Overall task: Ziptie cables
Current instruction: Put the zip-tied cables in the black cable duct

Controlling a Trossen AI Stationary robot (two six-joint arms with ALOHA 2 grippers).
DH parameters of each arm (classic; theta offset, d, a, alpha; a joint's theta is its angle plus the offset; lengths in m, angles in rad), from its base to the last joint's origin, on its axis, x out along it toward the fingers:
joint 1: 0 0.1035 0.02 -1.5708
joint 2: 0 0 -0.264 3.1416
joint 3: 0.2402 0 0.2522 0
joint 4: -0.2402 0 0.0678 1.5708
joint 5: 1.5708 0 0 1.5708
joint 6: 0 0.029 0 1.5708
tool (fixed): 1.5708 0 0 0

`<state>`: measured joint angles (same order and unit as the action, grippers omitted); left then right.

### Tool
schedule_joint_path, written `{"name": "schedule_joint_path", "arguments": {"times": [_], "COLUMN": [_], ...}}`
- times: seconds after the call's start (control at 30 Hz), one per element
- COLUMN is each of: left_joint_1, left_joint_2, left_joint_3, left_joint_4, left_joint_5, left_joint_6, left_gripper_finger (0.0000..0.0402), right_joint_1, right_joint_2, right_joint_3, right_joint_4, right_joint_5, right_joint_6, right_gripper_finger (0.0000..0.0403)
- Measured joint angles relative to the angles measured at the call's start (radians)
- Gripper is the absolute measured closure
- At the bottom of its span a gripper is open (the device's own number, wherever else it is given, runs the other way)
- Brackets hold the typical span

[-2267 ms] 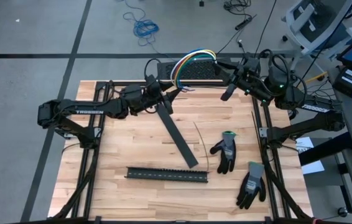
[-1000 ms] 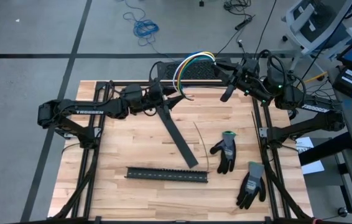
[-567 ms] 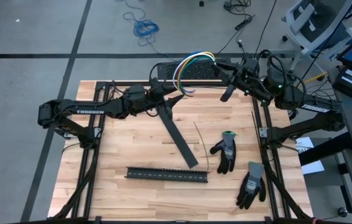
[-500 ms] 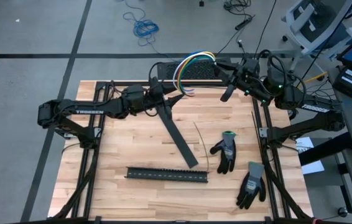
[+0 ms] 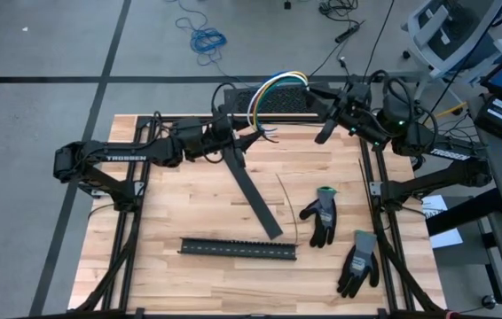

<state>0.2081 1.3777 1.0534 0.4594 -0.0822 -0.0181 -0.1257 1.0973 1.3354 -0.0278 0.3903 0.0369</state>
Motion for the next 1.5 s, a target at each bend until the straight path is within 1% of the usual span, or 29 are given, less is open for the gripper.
{"name": "schedule_joint_path", "arguments": {"times": [0.17, 0.27, 0.57, 0.73, 0.97, 1.27, 1.33, 1.43, 1.5], "left_joint_1": [-0.001, 0.002, 0.002, 0.002, 0.002, 0.002, 0.002, 0.002, 0.002], "left_joint_2": [0.014, 0.029, 0.079, 0.102, 0.104, 0.111, 0.110, 0.110, 0.110], "left_joint_3": [0.000, 0.001, 0.001, 0.001, 0.001, 0.001, 0.001, 0.001, 0.001], "left_joint_4": [-0.012, 0.035, 0.102, 0.100, 0.111, 0.102, 0.104, 0.103, 0.104], "left_joint_5": [0.000, -0.008, -0.020, -0.024, -0.064, -0.073, -0.082, -0.096, -0.105], "left_joint_6": [0.002, 0.001, 0.000, 0.000, 0.007, 0.010, 0.032, 0.078, 0.080], "left_gripper_finger": [0.0216, 0.0216, 0.0216, 0.0216, 0.0217, 0.0217, 0.0217, 0.0226, 0.0243], "right_joint_1": [0.000, 0.000, 0.000, 0.000, 0.000, 0.000, 0.000, 0.000, 0.000], "right_joint_2": [0.000, 0.000, 0.000, 0.000, 0.000, -0.009, -0.011, -0.013, -0.013], "right_joint_3": [0.000, 0.000, 0.000, 0.000, 0.000, 0.000, 0.000, 0.000, 0.000], "right_joint_4": [0.002, 0.003, 0.014, 0.024, 0.025, 0.025, 0.025, 0.025, 0.025], "right_joint_5": [0.000, -0.001, -0.001, -0.001, -0.001, -0.001, -0.001, -0.001, -0.001], "right_joint_6": [-0.004, -0.004, -0.004, -0.004, -0.015, -0.022, -0.023, -0.023, -0.023], "right_gripper_finger": [0.0403, 0.0403, 0.0403, 0.0403, 0.0403, 0.0403, 0.0403, 0.0403, 0.0403]}}
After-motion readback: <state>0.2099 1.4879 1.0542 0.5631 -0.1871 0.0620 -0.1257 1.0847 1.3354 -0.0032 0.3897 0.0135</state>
